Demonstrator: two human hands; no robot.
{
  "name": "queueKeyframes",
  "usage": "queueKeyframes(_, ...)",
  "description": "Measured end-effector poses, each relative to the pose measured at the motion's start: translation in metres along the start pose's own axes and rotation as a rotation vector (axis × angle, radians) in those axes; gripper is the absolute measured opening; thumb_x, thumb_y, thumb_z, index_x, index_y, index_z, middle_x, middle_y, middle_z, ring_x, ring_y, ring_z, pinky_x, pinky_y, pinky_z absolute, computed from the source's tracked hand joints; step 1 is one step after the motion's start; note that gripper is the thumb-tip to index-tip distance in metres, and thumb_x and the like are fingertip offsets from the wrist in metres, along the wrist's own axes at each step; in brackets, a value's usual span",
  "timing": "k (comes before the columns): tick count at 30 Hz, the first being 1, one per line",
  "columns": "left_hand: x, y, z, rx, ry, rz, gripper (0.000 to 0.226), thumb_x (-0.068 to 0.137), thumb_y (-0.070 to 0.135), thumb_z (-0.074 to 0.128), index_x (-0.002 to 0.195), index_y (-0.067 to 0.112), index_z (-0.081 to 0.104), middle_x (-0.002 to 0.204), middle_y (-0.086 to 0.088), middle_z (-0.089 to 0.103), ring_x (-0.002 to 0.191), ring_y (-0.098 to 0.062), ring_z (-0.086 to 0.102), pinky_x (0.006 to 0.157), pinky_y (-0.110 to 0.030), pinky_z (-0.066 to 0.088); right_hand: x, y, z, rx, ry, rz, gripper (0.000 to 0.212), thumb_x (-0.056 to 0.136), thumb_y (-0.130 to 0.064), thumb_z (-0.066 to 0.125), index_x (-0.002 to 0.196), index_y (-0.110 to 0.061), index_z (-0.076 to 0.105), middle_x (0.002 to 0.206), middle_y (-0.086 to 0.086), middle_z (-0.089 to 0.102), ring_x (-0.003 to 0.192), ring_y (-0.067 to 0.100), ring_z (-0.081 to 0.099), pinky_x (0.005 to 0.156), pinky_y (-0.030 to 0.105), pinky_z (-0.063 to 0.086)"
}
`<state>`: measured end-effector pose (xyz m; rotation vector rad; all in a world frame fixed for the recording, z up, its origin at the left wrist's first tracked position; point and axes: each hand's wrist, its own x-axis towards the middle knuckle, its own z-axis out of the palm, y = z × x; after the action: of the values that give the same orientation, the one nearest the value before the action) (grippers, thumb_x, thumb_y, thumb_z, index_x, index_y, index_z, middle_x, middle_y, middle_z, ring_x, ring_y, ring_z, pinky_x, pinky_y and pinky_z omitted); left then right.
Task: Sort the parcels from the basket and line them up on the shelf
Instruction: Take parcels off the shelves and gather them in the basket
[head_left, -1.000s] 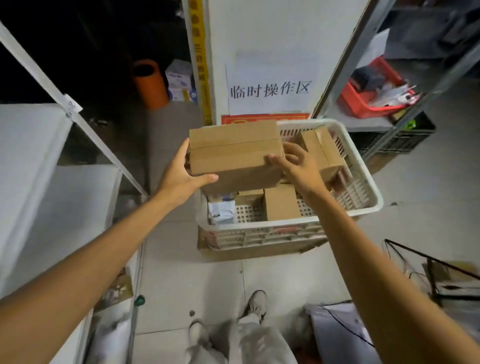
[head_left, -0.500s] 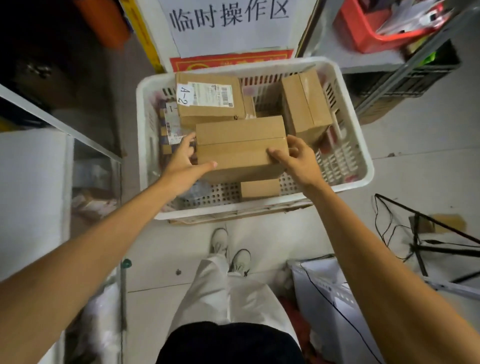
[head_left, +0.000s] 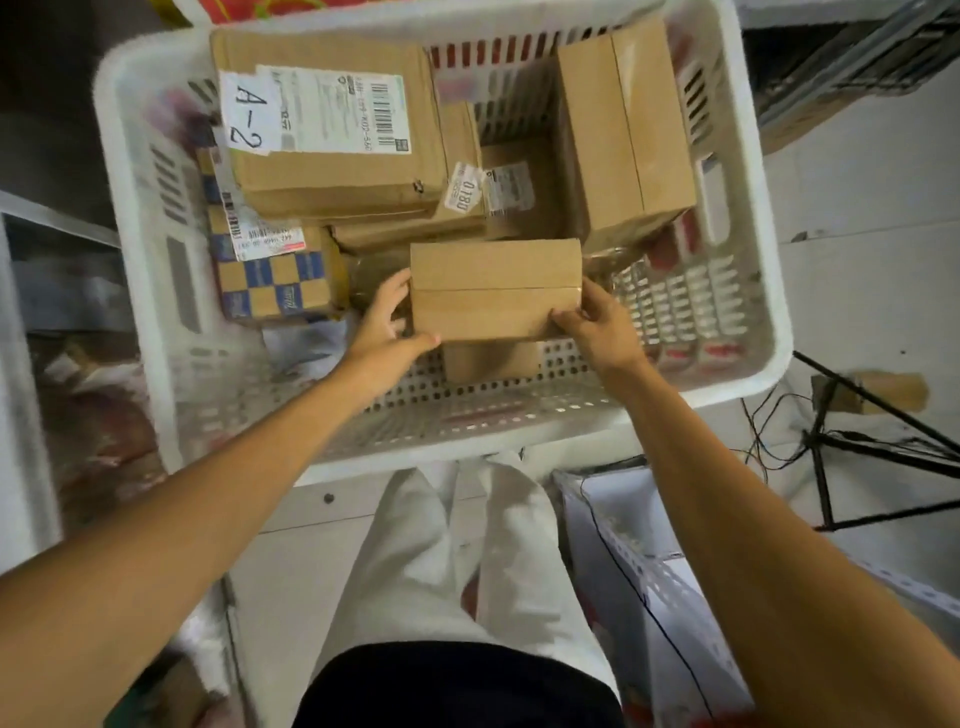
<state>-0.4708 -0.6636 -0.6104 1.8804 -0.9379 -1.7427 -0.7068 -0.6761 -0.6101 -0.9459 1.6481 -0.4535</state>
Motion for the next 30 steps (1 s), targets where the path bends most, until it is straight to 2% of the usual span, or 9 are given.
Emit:
queueKeyframes(2, 0.015, 0.006, 0.006, 0.013, 0.079, 0.035, 0.067, 0.087, 0.0, 0.063, 0.143, 0.019, 0.032, 0.143, 0.003, 0.039, 0.122, -0.011, 0.04, 0.083, -0.013, 0.04, 0.015, 0.006, -0.003, 0.004, 0.023, -0.002, 0.044, 0.095, -0.008, 0.058, 0.137, -0.006, 0.049, 0.129, 0.013, 0.061, 0.12, 0.026, 0.057, 0.103, 0.047, 0.046)
queueKeyframes(5, 0.027, 0.008, 0.01, 0.046, 0.193, 0.084, 0.06, 0.086, 0.004, 0.067, 0.137, 0.017, 0.04, 0.141, -0.001, 0.043, 0.119, -0.022, 0.051, 0.087, -0.023, 0.045, 0.032, 0.002, -0.008, 0.008, -0.002, 0.002, 0.044, 0.092, -0.013, 0.06, 0.136, -0.009, 0.052, 0.128, 0.007, 0.063, 0.118, 0.023, 0.059, 0.104, 0.045, 0.046)
queueKeyframes(11, 0.032, 0.009, 0.003, 0.11, 0.358, 0.061, 0.064, 0.083, 0.001, 0.068, 0.137, 0.018, 0.039, 0.143, -0.002, 0.042, 0.111, -0.022, 0.054, 0.089, -0.028, 0.047, 0.055, -0.021, 0.002, 0.004, -0.046, 0.012, 0.049, 0.092, -0.012, 0.063, 0.137, -0.003, 0.045, 0.131, 0.01, 0.059, 0.118, 0.02, 0.056, 0.103, 0.036, 0.047)
queueKeyframes(16, 0.034, 0.008, 0.002, 0.108, 0.377, 0.031, 0.064, 0.084, 0.001, 0.067, 0.139, 0.016, 0.036, 0.144, -0.004, 0.042, 0.105, -0.014, 0.052, 0.069, -0.007, 0.044, 0.055, -0.015, 0.01, -0.04, 0.007, 0.077, 0.047, 0.09, -0.028, 0.068, 0.128, -0.008, 0.052, 0.119, 0.005, 0.063, 0.107, 0.014, 0.058, 0.093, 0.028, 0.049)
queueKeyframes(19, 0.033, 0.005, 0.008, 0.046, 0.388, 0.025, 0.065, 0.086, -0.002, 0.064, 0.142, 0.017, 0.034, 0.143, -0.004, 0.044, 0.111, -0.014, 0.05, 0.07, -0.006, 0.044, 0.054, -0.015, 0.008, -0.043, 0.0, 0.085, 0.044, 0.09, -0.031, 0.067, 0.126, -0.007, 0.057, 0.114, 0.003, 0.065, 0.104, 0.014, 0.06, 0.088, 0.024, 0.047)
queueKeyframes(21, 0.031, 0.007, 0.013, 0.011, 0.393, 0.017, 0.064, 0.089, -0.001, 0.061, 0.143, 0.017, 0.031, 0.144, -0.006, 0.044, 0.12, -0.019, 0.049, 0.084, -0.012, 0.045, 0.054, -0.02, 0.006, -0.086, -0.009, 0.095, 0.046, 0.09, -0.033, 0.066, 0.129, -0.008, 0.057, 0.118, 0.002, 0.065, 0.105, 0.014, 0.059, 0.091, 0.026, 0.047)
queueKeyframes(24, 0.024, 0.01, 0.016, 0.082, 0.344, -0.002, 0.066, 0.093, 0.014, 0.06, 0.148, 0.022, 0.024, 0.146, -0.004, 0.041, 0.128, -0.021, 0.044, 0.105, -0.034, 0.04, 0.049, -0.027, 0.004, -0.136, -0.04, 0.136, 0.05, 0.091, -0.032, 0.066, 0.134, -0.01, 0.054, 0.125, 0.003, 0.063, 0.112, 0.018, 0.059, 0.099, 0.034, 0.047)
queueKeyframes(27, 0.01, 0.011, 0.011, 0.193, 0.264, 0.001, 0.069, 0.092, 0.023, 0.061, 0.149, 0.026, 0.023, 0.148, -0.004, 0.037, 0.13, -0.023, 0.042, 0.107, -0.044, 0.04, 0.037, -0.038, 0.003, -0.158, -0.093, 0.155, 0.053, 0.089, -0.028, 0.068, 0.135, -0.01, 0.049, 0.13, 0.006, 0.06, 0.12, 0.023, 0.056, 0.104, 0.041, 0.045)
queueKeyframes(30, -0.007, 0.017, 0.007, 0.289, 0.213, 0.011, 0.065, 0.092, 0.026, 0.061, 0.148, 0.026, 0.026, 0.142, -0.006, 0.043, 0.125, -0.023, 0.046, 0.102, -0.046, 0.045, 0.023, -0.05, -0.001, -0.232, -0.103, 0.127, 0.051, 0.092, -0.029, 0.064, 0.137, -0.011, 0.046, 0.13, 0.008, 0.059, 0.113, 0.023, 0.057, 0.1, 0.041, 0.047)
